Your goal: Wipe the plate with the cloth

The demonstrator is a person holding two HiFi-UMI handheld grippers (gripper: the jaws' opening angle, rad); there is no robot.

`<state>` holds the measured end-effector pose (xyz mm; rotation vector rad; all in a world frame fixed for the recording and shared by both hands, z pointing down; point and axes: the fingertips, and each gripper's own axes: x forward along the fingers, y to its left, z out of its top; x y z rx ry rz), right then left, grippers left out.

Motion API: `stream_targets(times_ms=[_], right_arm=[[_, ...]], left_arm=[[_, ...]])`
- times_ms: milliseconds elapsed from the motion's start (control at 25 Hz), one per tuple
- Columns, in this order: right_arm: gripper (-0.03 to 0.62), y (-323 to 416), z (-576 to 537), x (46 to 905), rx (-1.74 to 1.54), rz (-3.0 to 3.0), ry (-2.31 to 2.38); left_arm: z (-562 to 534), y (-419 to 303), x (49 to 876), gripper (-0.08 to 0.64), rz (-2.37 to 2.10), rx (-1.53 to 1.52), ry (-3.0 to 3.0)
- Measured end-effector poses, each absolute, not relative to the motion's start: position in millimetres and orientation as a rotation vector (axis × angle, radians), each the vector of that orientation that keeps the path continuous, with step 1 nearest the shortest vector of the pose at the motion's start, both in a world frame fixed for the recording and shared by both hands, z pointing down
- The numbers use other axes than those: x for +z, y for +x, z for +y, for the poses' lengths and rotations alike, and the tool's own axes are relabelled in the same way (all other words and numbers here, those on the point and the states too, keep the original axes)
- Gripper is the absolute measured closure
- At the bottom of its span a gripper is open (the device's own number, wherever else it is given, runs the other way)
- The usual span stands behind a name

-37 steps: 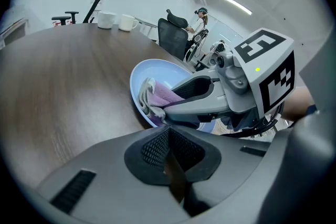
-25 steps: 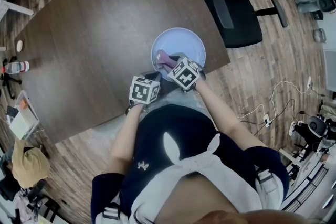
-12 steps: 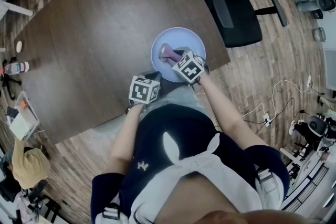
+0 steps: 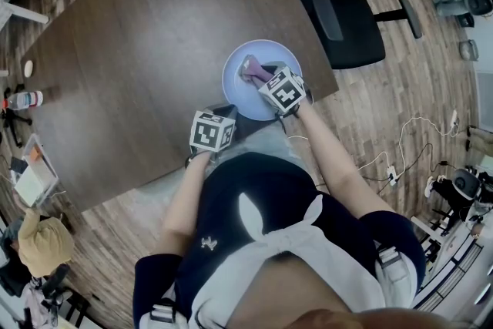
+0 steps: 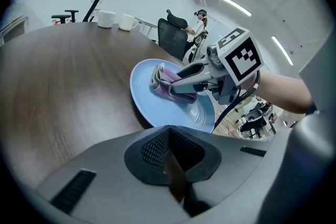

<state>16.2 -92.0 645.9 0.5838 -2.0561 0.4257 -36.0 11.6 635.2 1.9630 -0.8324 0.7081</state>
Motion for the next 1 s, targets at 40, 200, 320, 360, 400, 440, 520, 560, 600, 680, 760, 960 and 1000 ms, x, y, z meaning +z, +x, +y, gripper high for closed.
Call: stream_targets(times_ms=[40, 200, 320, 360, 400, 440, 520, 560, 600, 680, 760, 960, 1000], right_arm=[[0.457, 17.5, -93.3, 646.0, 0.425, -2.054, 0.587], [0.457, 22.4, -98.8, 645.2, 0.424, -2.049, 0.602], [0.457, 27.9, -104.4, 646.2, 0.424, -2.046, 0.615], [0.457, 29.5, -106.3, 646.4, 0.424, -2.045, 0.620], [0.456, 31.0, -108.3, 646.4, 0.422, -2.045, 0.626], [0.456, 32.4, -110.1, 646.2, 0.420, -2.045, 0.632], [0.456, 34.4, -113.6, 645.7, 0.420, -2.046, 0.645], [0.454, 35.5, -115.4, 645.6, 0.418, -2.046, 0.652], [0.454, 37.0, -117.3, 645.5, 0.415, -2.044, 0.659], [0.454, 42.1, -121.6, 645.8, 0.409, -2.035, 0.678], [0.453, 48.5, -126.7, 645.8, 0.410, -2.019, 0.705], [0.453, 59.1, -136.4, 644.0, 0.409, -1.997, 0.744], [0.453, 60.6, -137.3, 644.2, 0.404, -1.993, 0.745]], left_arm=[[12.1, -36.0, 635.1, 0.554, -0.832, 0.708, 1.963], [13.0, -36.2, 634.5, 0.554, -0.833, 0.703, 1.963], [12.3, -35.3, 635.4, 0.554, -0.833, 0.703, 1.963], [12.2, -35.2, 635.4, 0.554, -0.833, 0.703, 1.963], [12.1, -35.2, 635.3, 0.554, -0.834, 0.703, 1.962], [12.2, -35.2, 635.1, 0.554, -0.834, 0.702, 1.962], [12.4, -35.6, 634.8, 0.554, -0.834, 0.699, 1.961], [12.4, -35.8, 634.7, 0.554, -0.834, 0.699, 1.960], [12.5, -35.8, 634.6, 0.554, -0.834, 0.699, 1.959], [12.6, -34.8, 634.4, 0.554, -0.834, 0.700, 1.957], [12.5, -33.4, 634.0, 0.554, -0.834, 0.700, 1.957], [13.3, -33.3, 633.3, 0.554, -0.833, 0.706, 1.960], [13.4, -33.0, 633.6, 0.554, -0.833, 0.706, 1.960]])
